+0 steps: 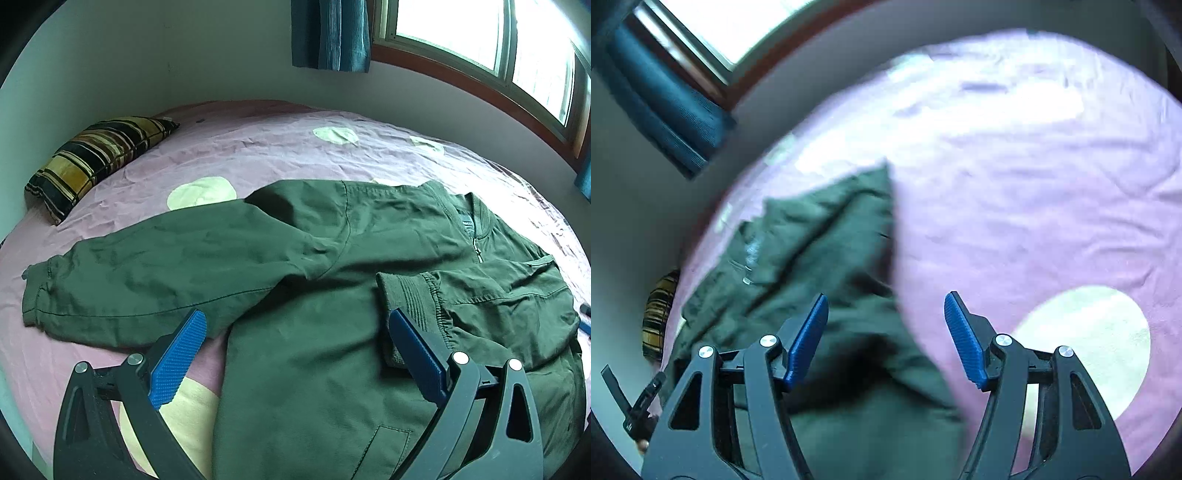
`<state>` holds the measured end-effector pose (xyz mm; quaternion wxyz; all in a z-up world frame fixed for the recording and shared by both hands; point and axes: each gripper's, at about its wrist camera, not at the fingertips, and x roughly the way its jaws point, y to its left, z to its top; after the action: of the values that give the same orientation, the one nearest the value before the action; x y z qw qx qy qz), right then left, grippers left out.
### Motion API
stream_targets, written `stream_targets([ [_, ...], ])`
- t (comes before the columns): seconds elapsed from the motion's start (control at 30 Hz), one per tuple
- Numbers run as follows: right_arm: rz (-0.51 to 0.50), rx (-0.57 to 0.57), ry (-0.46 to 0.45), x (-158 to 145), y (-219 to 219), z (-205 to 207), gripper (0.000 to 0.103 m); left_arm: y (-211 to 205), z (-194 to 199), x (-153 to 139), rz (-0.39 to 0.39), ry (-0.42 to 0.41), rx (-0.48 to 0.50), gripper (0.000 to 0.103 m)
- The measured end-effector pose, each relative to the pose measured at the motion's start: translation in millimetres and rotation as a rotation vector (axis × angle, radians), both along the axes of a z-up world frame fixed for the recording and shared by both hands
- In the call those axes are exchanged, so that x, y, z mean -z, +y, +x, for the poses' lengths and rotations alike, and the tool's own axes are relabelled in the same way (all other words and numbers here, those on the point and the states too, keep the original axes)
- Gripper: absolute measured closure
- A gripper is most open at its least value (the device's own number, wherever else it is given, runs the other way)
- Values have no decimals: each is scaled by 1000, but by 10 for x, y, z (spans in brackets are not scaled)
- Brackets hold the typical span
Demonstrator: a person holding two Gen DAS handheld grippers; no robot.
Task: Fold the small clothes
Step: 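Carry the sleeve cuff across the jacket body and release it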
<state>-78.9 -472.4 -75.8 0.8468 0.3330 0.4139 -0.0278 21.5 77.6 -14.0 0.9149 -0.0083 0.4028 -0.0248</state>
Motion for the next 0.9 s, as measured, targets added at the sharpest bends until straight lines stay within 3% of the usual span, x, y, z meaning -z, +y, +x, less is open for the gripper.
stream_targets([
  [0.03, 25, -32, 16, 87, -1, 4, 54, -11, -1, 9, 2, 2, 0, 4],
  [0.07, 51, -64, 25, 162, 5, 1, 76, -22, -2, 15, 5, 3, 1, 4],
  [0.17, 39, -101, 14, 245, 9, -59, 90, -39, -6, 33, 9, 6, 3, 4],
  [0.4, 63, -111, -11, 214, 11, -67, 89, -35, 23, 66, 0, 15, 2, 4],
  [0.6, 34, -63, -120, -257, 77, -23, 84, 26, 46, 62, -22, 0, 2, 4],
  [0.7, 31, -126, -167, -477, 328, 125, 80, 55, 59, 69, -24, -1, -8, 4],
  [0.77, 56, -196, -185, -578, 572, 277, 73, 73, 72, 80, -27, 5, -16, 4],
  [0.9, 117, -331, -165, -516, 1166, 631, 73, 127, 86, 87, -33, 9, -26, 4],
])
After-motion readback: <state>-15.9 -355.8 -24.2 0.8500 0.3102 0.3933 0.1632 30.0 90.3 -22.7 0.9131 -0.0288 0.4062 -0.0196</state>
